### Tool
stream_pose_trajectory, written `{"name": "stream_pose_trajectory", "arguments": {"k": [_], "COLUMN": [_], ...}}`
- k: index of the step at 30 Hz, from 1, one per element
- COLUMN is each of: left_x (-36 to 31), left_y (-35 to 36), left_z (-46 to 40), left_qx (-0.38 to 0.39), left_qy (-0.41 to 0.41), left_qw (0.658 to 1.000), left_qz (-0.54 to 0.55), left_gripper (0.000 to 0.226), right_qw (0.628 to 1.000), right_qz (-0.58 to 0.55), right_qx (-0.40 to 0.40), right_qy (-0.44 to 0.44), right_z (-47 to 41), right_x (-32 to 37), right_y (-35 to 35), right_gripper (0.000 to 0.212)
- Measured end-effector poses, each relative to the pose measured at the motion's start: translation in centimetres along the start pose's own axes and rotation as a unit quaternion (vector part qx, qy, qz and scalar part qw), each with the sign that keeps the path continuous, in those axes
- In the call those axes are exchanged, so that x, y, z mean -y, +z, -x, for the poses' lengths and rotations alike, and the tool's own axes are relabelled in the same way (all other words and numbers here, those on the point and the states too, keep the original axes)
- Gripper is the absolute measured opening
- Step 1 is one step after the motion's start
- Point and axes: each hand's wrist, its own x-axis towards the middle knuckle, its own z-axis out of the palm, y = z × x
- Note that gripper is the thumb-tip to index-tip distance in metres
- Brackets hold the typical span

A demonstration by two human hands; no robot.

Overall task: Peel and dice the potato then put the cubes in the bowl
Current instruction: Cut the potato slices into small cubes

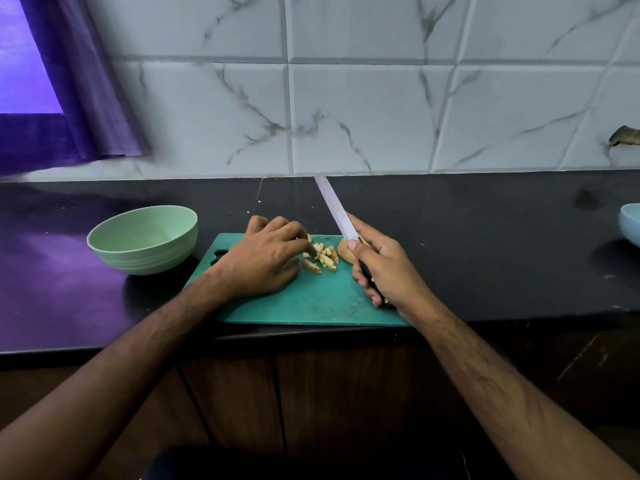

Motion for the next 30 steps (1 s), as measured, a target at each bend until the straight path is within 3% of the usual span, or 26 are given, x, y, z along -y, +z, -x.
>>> {"name": "stream_pose_trajectory", "arguments": {"k": [6,13,21,26,30], "left_x": [0.1,0.3,0.9,1.0,1.1], "left_y": [-0.5,-1.5,-1.0,-1.0,-1.0], "left_z": [0.4,2.7,3.9,3.9,4.0], "left_qx": [-0.010,-0.018,-0.015,-0.020,-0.033], "left_qy": [0.017,0.003,-0.032,-0.043,-0.053], "left_qw": [1.000,0.998,0.982,0.978,0.974], "left_qz": [0.024,0.066,0.186,0.205,0.218], "left_gripper": [0.012,0.018,0.024,0.026,0.024], "right_qw": [1.000,1.000,0.999,0.995,0.969], "right_qz": [0.011,0.020,0.032,0.080,0.213], "right_qx": [0.004,0.021,0.040,0.059,0.129], "right_qy": [-0.004,-0.001,0.000,-0.003,-0.002], "right_z": [0.0,-0.2,-0.2,-0.1,0.5], "right_x": [-0.1,-0.3,-0.2,0.4,2.0], "right_y": [-0.1,-0.2,-0.5,-0.4,-1.2], "right_gripper": [0.049,0.047,0.046,0.050,0.055]}}
